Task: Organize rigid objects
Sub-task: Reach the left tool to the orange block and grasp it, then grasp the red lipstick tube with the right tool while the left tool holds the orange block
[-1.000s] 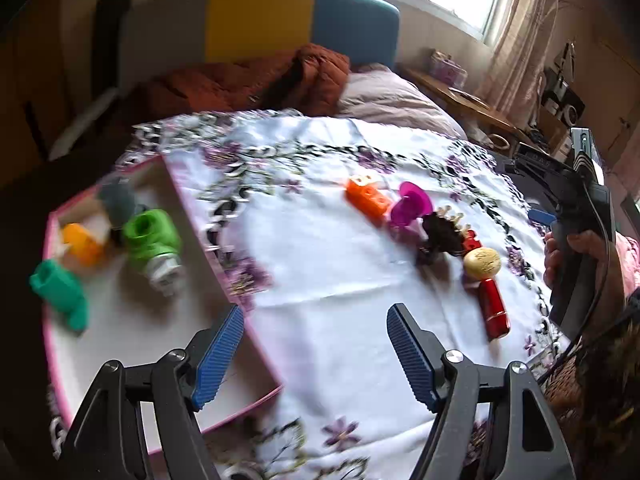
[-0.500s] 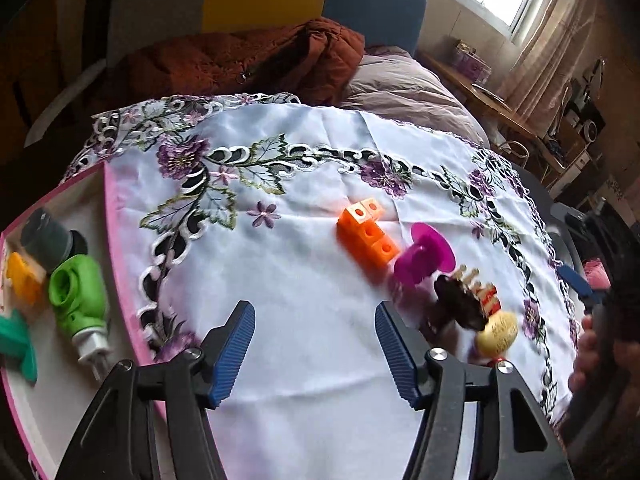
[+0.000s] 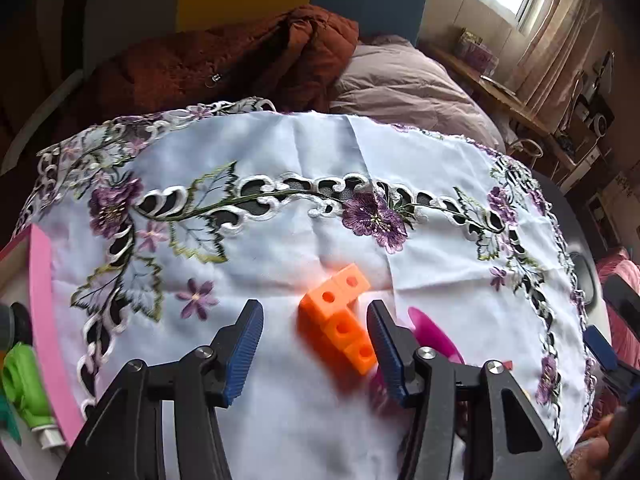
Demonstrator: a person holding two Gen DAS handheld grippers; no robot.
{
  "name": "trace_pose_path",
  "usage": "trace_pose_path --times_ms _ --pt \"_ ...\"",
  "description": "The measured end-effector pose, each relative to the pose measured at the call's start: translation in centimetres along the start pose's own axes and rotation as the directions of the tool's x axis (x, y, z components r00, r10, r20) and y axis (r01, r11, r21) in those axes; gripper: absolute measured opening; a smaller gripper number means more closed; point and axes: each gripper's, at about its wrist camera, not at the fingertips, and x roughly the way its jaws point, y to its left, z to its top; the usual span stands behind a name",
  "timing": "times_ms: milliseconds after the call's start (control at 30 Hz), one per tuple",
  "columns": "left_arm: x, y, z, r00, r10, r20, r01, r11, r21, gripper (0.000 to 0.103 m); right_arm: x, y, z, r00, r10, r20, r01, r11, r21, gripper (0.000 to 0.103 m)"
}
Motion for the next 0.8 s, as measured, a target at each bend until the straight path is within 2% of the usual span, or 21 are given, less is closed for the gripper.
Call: trace_pose_path --times_ms 100,233,267,300,400,467,567,667,800 --pt "2.0 -0.2 0.5 1.000 0.005 -0.030 -0.006 1.000 -0.024 0.054 0.0 0.0 0.0 1.000 0.002 0.002 -0.002 1.000 0.001 0.103" --pt "3.0 -0.8 0.6 0.999 0.033 -0.004 -0.033 0.999 0.021 0.053 0.3 -0.1 0.0 1.000 -0.001 -0.009 0.001 1.000 0.003 0.103" --pt "3.0 -0.9 0.4 0.999 0.037 0.003 -0.037 0.999 0.035 0.048 0.3 0.0 0.0 1.000 -0.006 -0.005 0.006 1.000 -0.002 0.103" --pt "2.8 -0.9 0.3 0.999 0.034 0.010 -0.034 0.998 0.049 0.038 0.3 0.0 0.0 1.000 -0.009 -0.001 0.009 1.000 -0.008 0.103" --pt "2.2 -0.2 0.0 1.000 -0.003 0.014 0.003 0.999 0.038 0.034 0.4 0.4 0.0 1.000 -0.015 0.003 0.015 0.999 -0.033 0.103" --pt "1.3 0.7 -0.5 1.000 -0.009 0.026 0.008 1.000 0.023 0.022 0.4 0.5 0.0 1.000 -0.023 0.009 0.024 0.999 -0.047 0.103" --pt "-0.1 1.6 -1.9 1.000 -0.017 0.024 0.016 0.999 0.031 0.021 0.4 0.3 0.0 1.000 -0.028 0.009 0.029 0.999 -0.044 0.103" --pt "-1.3 1.8 -4.2 0.999 -0.020 0.028 0.018 0.996 0.086 0.021 0.4 -0.2 0.1 0.999 -0.037 0.005 0.037 0.999 -0.021 0.103" --pt "-2.7 1.8 -6.7 0.997 -0.076 0.012 0.074 0.993 0.096 0.021 0.4 -0.8 0.1 0.998 -0.060 0.007 0.060 0.998 0.002 0.103"
